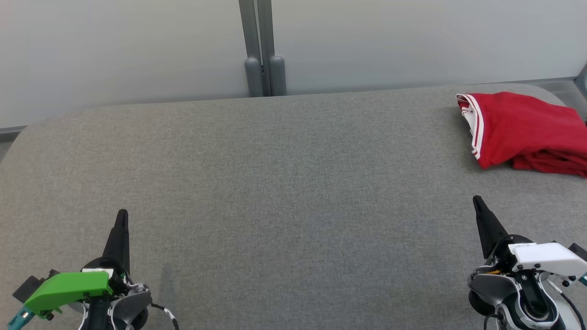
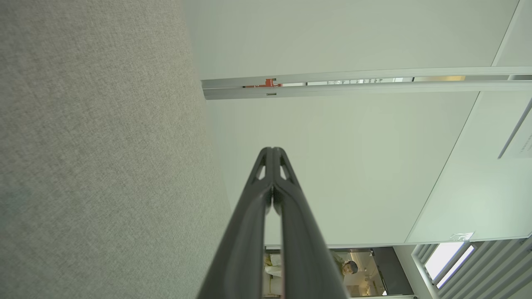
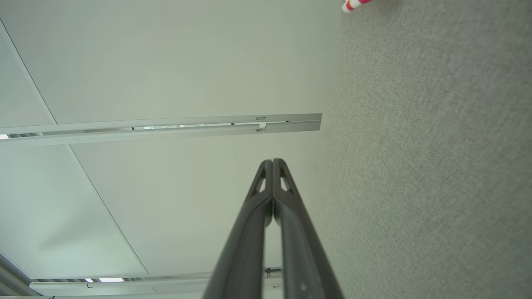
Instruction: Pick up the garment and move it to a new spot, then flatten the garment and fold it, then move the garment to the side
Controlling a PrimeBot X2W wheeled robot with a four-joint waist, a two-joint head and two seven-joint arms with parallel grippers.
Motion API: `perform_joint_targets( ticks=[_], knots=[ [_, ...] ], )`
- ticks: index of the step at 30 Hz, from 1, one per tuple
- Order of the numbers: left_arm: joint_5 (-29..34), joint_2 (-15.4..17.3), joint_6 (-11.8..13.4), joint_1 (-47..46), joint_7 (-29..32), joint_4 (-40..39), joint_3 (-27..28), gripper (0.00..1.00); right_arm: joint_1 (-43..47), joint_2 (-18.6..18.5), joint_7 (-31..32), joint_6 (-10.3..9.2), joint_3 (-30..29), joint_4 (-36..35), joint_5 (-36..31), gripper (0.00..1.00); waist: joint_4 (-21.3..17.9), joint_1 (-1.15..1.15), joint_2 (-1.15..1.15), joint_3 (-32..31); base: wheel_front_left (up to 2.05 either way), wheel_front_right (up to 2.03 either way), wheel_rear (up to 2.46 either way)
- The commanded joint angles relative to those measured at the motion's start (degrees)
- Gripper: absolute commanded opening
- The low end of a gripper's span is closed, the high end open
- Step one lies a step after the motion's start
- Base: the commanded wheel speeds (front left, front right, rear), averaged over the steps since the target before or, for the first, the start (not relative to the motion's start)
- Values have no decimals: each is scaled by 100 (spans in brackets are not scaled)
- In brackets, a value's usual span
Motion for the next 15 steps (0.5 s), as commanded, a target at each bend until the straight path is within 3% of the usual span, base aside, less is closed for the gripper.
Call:
perform_joint_targets(
  ticks=[1,15],
  knots=[
    [-5,39,-33,-81,24,-15,19,0,-36,-6,21,2,7,15,37,0,0,0,0,0,0,0,0],
    [-5,39,-33,-81,23,-15,18,0,-36,-5,20,2,6,14,37,0,0,0,0,0,0,0,0]
  ],
)
